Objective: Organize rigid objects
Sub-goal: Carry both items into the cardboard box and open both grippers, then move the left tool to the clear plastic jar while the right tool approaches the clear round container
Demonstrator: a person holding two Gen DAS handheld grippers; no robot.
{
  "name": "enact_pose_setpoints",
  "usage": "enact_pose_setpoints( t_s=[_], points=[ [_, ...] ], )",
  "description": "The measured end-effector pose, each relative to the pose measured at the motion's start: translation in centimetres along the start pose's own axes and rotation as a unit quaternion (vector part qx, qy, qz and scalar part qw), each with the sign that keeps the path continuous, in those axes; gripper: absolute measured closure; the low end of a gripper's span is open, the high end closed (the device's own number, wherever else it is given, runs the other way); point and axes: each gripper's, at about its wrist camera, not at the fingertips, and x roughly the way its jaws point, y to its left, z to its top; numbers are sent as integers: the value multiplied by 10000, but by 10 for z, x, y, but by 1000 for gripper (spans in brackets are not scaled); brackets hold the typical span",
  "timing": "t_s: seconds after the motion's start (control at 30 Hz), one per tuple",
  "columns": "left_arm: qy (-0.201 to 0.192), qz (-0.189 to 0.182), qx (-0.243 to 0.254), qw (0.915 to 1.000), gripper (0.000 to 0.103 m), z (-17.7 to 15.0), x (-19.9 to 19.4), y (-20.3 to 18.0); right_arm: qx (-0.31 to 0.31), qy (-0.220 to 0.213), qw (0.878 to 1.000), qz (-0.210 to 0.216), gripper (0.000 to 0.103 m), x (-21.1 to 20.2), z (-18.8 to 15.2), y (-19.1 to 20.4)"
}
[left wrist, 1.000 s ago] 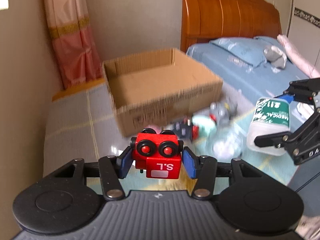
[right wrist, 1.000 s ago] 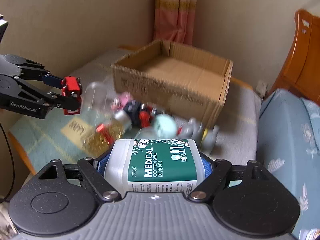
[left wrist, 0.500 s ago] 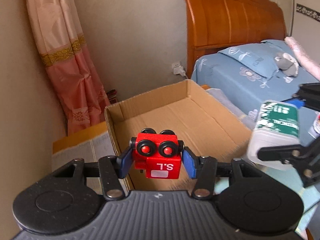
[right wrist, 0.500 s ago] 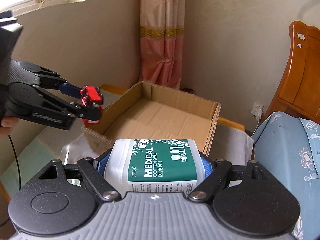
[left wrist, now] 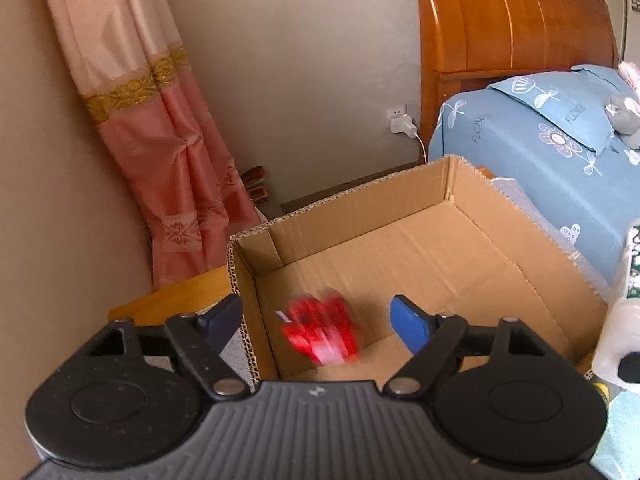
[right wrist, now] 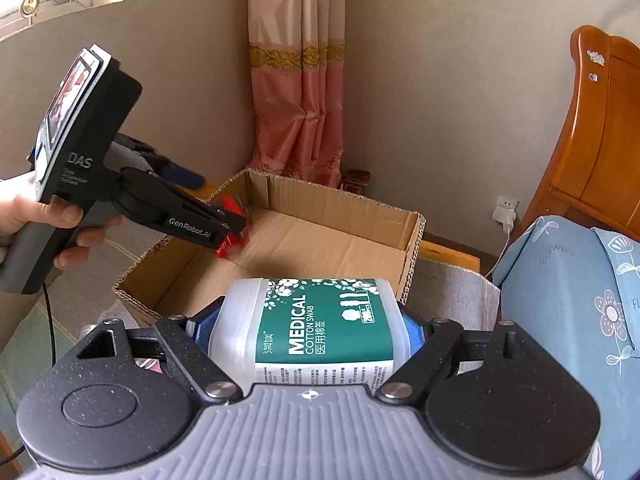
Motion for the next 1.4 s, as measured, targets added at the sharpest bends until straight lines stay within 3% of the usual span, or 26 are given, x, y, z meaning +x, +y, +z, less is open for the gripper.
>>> enact_pose_setpoints(
  t_s=[0.1,0.43,0.57,0.83,0.97,1.03,1.07,1.4],
  points=[
    [-43,-147,-60,9999,19,-4,-8,5,35,66,10000,9,17,7,0,0],
    [-174,-128,-106,9997,8,-30,-58,22,42,119,9999,110,17,27,8,3],
    [-249,93,-387,9989,8,-42,-76,30,85,74,9998,160,17,38,17,1],
    [-233,99,-621,9977,8,-64,-98,36,196,156,9997,11,17,68,35,-7],
    [-244,72,-654,9975,8,-73,-102,38,393,2,9991,-146,16,78,47,-13],
    [-253,67,-666,9974,8,-76,-103,39,504,17,9984,-249,1,81,49,-16],
    [-251,57,-682,9973,8,-78,-104,40,553,108,9979,-308,0,82,50,-17],
    [-338,-38,-733,9967,8,-97,-121,38,351,120,9986,-370,0,42,23,1]
  ],
)
